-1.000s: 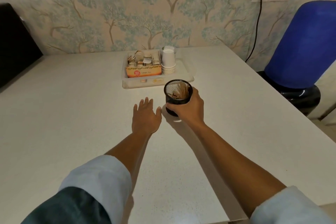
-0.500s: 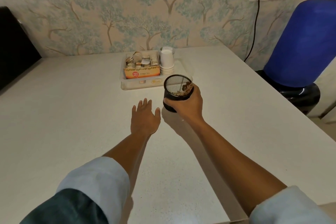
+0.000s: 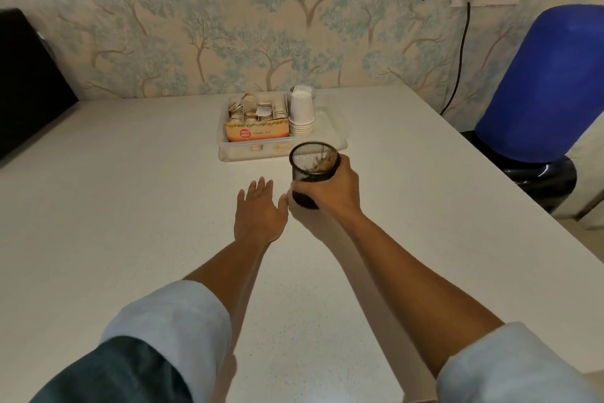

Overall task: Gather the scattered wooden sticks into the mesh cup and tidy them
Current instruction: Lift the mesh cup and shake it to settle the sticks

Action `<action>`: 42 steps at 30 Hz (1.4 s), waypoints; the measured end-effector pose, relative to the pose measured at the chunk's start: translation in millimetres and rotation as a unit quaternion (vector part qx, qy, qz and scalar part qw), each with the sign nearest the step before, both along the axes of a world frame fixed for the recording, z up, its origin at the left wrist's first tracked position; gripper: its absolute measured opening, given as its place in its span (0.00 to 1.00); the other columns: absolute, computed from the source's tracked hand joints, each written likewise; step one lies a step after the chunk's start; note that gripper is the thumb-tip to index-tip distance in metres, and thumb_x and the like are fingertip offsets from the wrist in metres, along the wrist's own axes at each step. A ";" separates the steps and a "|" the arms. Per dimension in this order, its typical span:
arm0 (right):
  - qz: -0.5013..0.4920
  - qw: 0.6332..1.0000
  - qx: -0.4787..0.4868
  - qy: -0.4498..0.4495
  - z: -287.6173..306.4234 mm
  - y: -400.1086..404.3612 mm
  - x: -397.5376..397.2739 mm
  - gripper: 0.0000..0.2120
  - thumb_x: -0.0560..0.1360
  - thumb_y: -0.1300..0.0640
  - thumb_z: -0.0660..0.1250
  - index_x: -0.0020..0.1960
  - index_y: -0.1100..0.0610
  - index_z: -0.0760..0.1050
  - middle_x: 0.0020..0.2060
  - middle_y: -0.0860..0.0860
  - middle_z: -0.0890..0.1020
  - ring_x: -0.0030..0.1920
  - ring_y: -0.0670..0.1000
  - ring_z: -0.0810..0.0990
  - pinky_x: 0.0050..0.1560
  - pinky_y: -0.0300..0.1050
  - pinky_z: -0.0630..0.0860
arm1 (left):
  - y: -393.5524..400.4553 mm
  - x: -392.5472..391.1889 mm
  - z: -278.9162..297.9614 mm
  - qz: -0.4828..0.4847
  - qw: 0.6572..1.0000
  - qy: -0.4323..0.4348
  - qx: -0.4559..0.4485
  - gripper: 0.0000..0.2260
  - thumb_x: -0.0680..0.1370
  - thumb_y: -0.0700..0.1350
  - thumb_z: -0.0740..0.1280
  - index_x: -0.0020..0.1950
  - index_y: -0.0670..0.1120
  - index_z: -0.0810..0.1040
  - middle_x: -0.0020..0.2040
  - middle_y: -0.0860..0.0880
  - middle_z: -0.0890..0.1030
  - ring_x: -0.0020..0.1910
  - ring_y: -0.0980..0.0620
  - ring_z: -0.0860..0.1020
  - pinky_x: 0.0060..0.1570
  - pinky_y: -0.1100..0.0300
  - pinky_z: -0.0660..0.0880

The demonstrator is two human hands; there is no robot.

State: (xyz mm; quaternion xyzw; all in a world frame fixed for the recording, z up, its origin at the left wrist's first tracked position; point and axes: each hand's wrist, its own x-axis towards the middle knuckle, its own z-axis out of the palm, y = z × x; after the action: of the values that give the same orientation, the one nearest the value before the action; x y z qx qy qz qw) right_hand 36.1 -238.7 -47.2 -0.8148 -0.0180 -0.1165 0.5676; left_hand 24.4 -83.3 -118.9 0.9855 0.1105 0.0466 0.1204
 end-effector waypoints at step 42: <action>0.021 0.997 -0.009 -0.069 10.1 6.2 -10.7 0.45 0.57 0.46 0.82 0.68 0.51 0.67 0.61 0.46 0.77 0.60 0.47 0.75 0.54 0.34 0.74 | 0.0 0.7 -0.1 0.003 1.000 0.000 0.008 0.29 0.84 0.60 0.48 0.82 0.48 0.56 0.82 0.48 0.54 0.81 0.48 0.50 0.80 0.46 0.46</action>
State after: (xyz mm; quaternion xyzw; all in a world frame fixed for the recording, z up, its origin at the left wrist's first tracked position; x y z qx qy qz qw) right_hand 25.4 -232.6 -37.1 -0.8091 -0.0754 -0.1604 0.5603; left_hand 25.2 -83.2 -119.0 0.9860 0.1133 0.0484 0.1125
